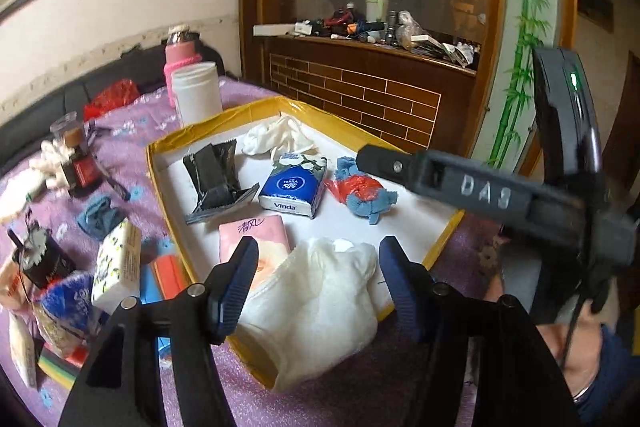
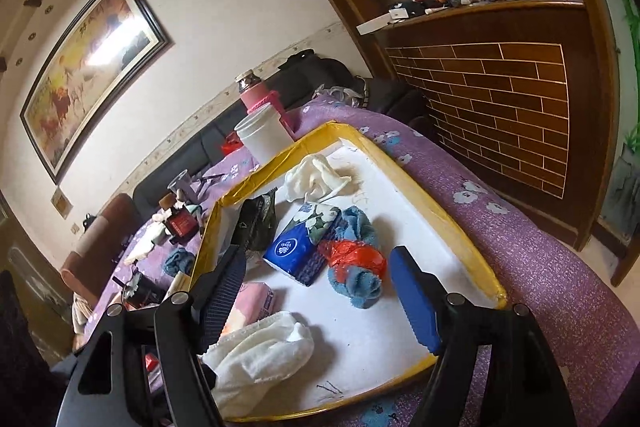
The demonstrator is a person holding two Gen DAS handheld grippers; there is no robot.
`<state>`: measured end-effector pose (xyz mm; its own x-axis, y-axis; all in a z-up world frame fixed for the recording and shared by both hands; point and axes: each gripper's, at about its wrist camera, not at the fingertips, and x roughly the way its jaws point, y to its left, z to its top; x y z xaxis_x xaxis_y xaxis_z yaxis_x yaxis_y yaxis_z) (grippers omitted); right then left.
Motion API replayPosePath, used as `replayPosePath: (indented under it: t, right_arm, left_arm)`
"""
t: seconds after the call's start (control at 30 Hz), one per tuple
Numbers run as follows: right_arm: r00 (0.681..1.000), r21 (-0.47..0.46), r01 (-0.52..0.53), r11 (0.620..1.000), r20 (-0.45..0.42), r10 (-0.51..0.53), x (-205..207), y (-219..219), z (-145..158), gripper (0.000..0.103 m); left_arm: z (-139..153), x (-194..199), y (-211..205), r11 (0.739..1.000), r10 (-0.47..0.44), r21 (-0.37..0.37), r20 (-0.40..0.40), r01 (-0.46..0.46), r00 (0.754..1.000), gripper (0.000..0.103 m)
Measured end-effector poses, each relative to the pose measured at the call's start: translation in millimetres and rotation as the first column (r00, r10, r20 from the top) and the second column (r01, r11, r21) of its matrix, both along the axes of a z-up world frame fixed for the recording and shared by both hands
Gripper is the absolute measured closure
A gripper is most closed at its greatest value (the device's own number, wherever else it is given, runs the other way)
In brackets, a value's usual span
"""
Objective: Organize soft objects
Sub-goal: 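Open the left tool to drop the tissue while the right tool drops the blue cloth into the tray, then grasp the cream tissue pack with the left tool while the right tool grasps the rainbow-striped pack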
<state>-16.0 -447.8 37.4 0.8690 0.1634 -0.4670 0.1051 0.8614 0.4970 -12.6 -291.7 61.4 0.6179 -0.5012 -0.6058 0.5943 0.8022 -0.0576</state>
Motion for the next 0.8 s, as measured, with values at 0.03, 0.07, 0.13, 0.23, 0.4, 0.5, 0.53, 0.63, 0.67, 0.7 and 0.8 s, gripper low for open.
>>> replayPosePath:
  t: [0.03,0.07,0.13,0.23,0.4,0.5,0.53,0.63,0.67,0.7,0.8]
  right_arm:
    - [1.0,-0.004,-0.005,1.0,-0.003,0.005,1,1,0,0.025]
    - [1.0,-0.008,-0.007,1.0,-0.006,0.007,1,2,0,0.025]
    - [1.0,-0.021,-0.007,1.0,-0.009,0.007,2,3,0,0.025]
    - [0.999,-0.035,-0.038,0.999,-0.022,0.037,4,8,-1,0.025]
    - [0.997,-0.102,-0.08,0.992,-0.032,0.077,6,22,1,0.024]
    - [0.994,-0.11,-0.097,0.989,-0.053,0.091,6,26,0,0.024]
    - [0.994,-0.106,-0.104,0.989,-0.053,0.099,5,28,1,0.024]
    - [0.987,-0.038,-0.153,0.987,-0.057,0.151,4,38,1,0.024]
    - [0.983,-0.029,-0.176,0.984,-0.062,0.174,4,45,2,0.024]
    - [0.978,-0.035,-0.203,0.979,-0.065,0.201,5,55,5,0.024]
    - [0.959,-0.047,-0.279,0.959,-0.06,0.276,6,84,12,0.024]
  left_arm:
    - [2,2,2,1.0,0.001,-0.011,-0.024,-0.002,1.0,0.041]
    - [4,3,5,1.0,0.004,-0.018,-0.042,-0.005,0.999,0.041]
    - [8,4,9,1.0,0.011,-0.022,-0.08,-0.013,0.997,0.041]
    - [12,1,15,1.0,0.002,-0.019,-0.115,-0.004,0.993,0.041]
    - [31,-11,41,1.0,0.02,-0.004,-0.091,-0.02,0.996,0.041]
    - [42,-17,73,0.998,0.053,-0.014,-0.048,-0.053,0.997,0.032]
    - [44,-19,87,0.997,0.069,-0.02,-0.036,-0.07,0.997,0.028]
    - [48,-16,126,0.991,0.134,-0.009,0.0,-0.134,0.991,0.027]
    - [47,-13,139,0.987,0.159,-0.002,0.007,-0.159,0.987,0.027]
    - [46,-9,157,0.98,0.197,0.003,0.011,-0.197,0.98,0.027]
    - [37,6,194,0.966,0.256,0.04,0.002,-0.256,0.967,0.024]
